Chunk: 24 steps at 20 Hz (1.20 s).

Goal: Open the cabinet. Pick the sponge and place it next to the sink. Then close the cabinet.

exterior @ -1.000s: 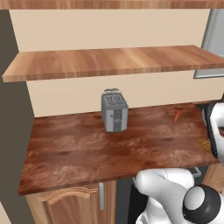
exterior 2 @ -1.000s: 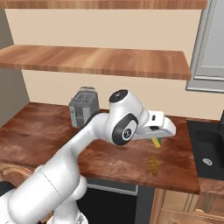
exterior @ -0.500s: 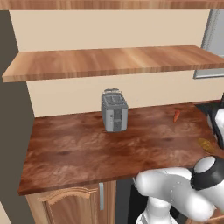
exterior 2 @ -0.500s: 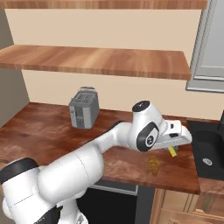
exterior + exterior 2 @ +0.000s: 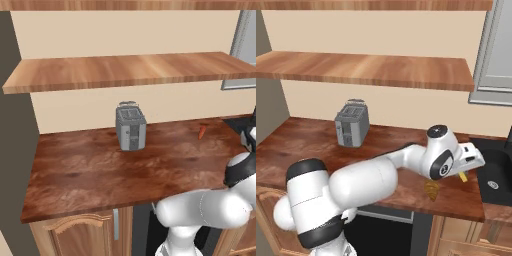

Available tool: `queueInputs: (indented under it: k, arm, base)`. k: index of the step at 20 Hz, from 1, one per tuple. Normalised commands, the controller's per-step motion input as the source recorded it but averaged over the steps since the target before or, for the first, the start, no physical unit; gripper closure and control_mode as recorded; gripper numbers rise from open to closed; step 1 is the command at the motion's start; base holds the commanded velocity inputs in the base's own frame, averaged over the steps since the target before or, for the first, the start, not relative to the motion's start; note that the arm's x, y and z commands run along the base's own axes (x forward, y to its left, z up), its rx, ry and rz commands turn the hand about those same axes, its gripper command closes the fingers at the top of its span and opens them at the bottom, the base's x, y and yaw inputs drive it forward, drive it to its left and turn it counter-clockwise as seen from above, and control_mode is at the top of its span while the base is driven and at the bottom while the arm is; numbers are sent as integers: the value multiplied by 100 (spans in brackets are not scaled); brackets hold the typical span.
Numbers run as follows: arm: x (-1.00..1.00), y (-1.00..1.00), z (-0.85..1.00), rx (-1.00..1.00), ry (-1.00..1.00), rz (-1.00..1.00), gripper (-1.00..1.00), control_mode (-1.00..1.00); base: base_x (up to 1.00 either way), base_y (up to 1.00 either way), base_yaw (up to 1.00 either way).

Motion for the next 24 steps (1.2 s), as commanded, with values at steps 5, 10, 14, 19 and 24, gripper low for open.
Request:
queueInputs:
  k: [5, 10, 14, 19, 24]
  arm:
    - [23, -15, -34, 0, 5, 11, 100, -100]
    - [18, -6, -34, 0, 5, 9, 100, -100]
    - [20, -5, -27, 0, 3, 8, 100, -100]
    - [20, -17, -18, 0, 0, 6, 100, -100]
    - [23, -7, -31, 0, 0, 3, 100, -100]
  base:
    - [0, 0, 0]
    - [0, 0, 0]
    - [0, 0, 0]
    - [0, 0, 0]
    - [0, 0, 0]
